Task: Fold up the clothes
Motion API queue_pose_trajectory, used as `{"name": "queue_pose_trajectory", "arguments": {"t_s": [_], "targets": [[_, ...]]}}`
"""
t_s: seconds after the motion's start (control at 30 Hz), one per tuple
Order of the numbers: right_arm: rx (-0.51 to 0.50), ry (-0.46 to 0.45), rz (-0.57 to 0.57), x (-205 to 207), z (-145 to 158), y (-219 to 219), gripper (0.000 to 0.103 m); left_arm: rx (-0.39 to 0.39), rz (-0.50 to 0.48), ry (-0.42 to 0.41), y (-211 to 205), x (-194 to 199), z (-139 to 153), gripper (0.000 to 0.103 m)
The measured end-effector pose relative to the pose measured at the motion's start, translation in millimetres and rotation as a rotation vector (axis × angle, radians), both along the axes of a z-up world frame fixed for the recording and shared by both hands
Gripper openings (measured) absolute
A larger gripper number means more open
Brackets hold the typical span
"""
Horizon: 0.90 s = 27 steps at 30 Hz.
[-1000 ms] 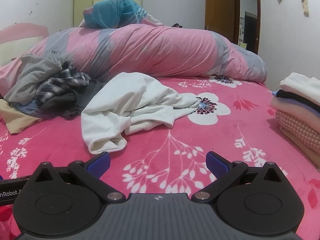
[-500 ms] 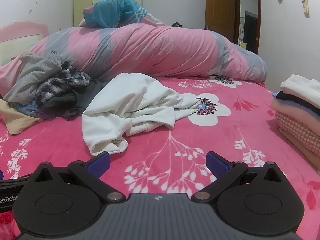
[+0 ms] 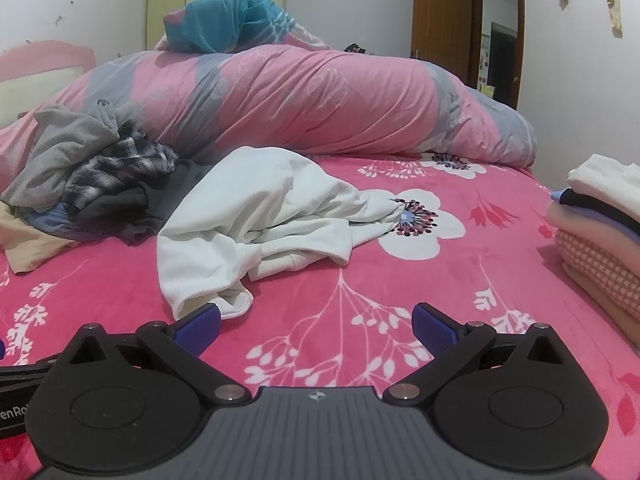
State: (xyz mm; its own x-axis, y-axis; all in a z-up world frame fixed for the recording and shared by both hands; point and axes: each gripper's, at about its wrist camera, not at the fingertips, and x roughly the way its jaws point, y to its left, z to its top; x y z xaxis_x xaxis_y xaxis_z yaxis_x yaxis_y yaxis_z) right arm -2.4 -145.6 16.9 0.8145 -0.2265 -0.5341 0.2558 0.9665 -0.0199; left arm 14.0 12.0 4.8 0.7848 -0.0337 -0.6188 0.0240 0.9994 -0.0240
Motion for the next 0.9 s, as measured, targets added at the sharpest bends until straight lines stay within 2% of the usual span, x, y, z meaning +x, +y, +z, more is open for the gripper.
{"name": "queue_pose_trajectory", "arguments": {"t_s": [0.17,0.27,0.43,0.57,0.67,0.77,0.87,0.9], "targets": [[0.018,-0.037,0.020,6.0,-5.1,-12.2,0.103,0.012,-0.039,0.010,-5.7,18.5,-10.0,0.103],[0.024,-0.055,0.031,11.1,-9.8,-23.8,0.103,-0.003,-0.058,-0.012,-7.4,29.3,-12.8,0.103],[0.011,-0.087,0.045,24.6,-15.8,-49.3,0.103,-0.055,-0.107,-0.050,-9.5,52.0,-17.6,0.103],[0.040,-0.107,0.089,45.1,-20.1,-69.2,0.102,-0.099,-0.168,-0.094,-18.1,69.3,-21.9,0.103],[0.041,-0.111,0.132,65.6,-25.9,-79.2,0.092,-0.077,-0.233,-0.117,-32.7,82.4,-27.2,0.103],[-0.023,-0.105,0.163,85.7,-35.8,-82.0,0.075,-0.004,-0.309,-0.177,-51.6,85.6,-31.1,0.102],[-0.036,-0.113,0.169,103.1,-50.0,-91.3,0.062,0.104,-0.397,-0.244,-72.7,87.6,-36.9,0.094],[-0.019,-0.109,0.166,109.3,-55.6,-96.4,0.056,0.139,-0.418,-0.256,-79.6,88.6,-39.7,0.085]]}}
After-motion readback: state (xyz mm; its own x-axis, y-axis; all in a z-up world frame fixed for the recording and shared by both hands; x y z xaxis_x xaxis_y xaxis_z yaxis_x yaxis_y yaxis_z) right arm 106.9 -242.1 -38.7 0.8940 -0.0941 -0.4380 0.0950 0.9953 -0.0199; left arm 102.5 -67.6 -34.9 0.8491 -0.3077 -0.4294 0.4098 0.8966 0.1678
